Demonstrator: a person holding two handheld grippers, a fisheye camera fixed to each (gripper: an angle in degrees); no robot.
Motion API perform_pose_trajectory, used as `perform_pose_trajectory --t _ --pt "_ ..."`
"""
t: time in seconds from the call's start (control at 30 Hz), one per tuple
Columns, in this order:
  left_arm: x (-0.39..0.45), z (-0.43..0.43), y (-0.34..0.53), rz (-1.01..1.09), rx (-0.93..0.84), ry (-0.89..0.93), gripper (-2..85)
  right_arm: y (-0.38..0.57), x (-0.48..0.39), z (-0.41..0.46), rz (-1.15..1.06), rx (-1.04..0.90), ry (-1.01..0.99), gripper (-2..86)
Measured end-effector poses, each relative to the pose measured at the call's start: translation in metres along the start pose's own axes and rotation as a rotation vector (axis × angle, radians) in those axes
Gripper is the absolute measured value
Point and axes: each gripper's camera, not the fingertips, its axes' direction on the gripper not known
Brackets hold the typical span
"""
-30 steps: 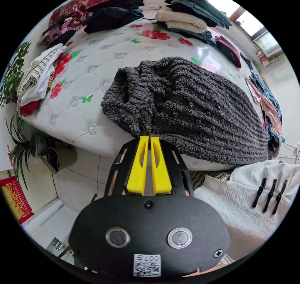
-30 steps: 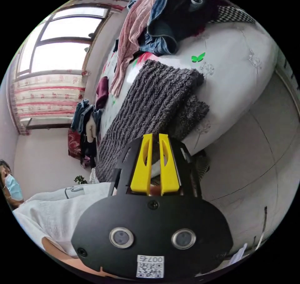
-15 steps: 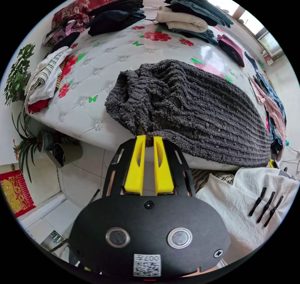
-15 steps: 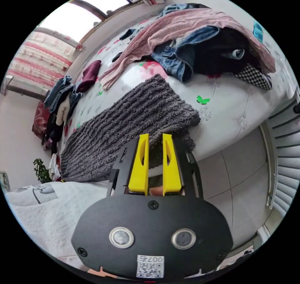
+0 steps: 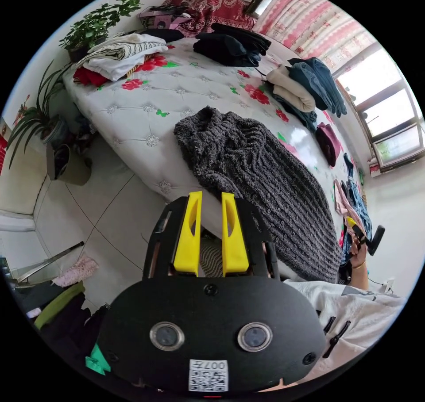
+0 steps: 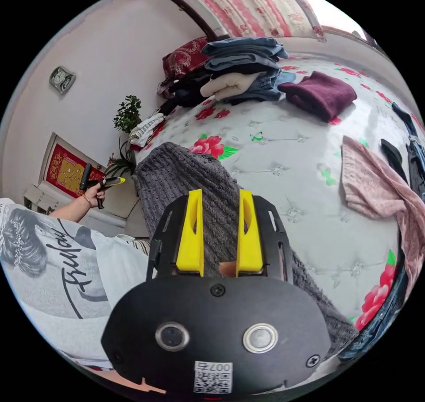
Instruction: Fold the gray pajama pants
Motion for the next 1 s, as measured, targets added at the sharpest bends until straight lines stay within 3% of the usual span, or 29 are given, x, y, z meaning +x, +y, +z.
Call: perform_pose_trajectory --t 0.23,0.37,0.47,0.6,0.7,0.87,1.0 --pt "0.028 0.014 -0.060 0.177 -0.005 -0.053 7.9 -0.071 -0.005 0.103 -0.051 -0.134 0.021 8.3" --pt "0.037 0.043 -0.095 0.216 -0.049 -0.071 8.1 -0.069 -0.012 0.147 -0.078 -0.318 -0.096 7.4" --pt "0.043 0.076 -0.111 0.246 -0.118 -0.102 8.0 -0.059 -0.029 0.164 -0.154 -0.480 -0.170 7.2" --pt "0.059 0.096 -0.115 0.322 -0.131 -0.157 6.2 -0.072 -0.028 0.160 -0.163 -0.539 -0.200 6.9" --pt "0.076 0.100 -0.109 0.389 -0.130 -0.223 5.4 -0.107 -0.005 0.145 -0.097 -0.476 -0.233 6.6" --pt "0.086 0.101 -0.102 0.383 -0.108 -0.232 4.9 -0.168 0.085 0.139 0.286 -0.209 -0.480 5.3" --pt "0.091 0.101 -0.099 0.390 -0.105 -0.219 4.6 -0.180 0.127 0.193 0.473 -0.364 -0.520 4.3"
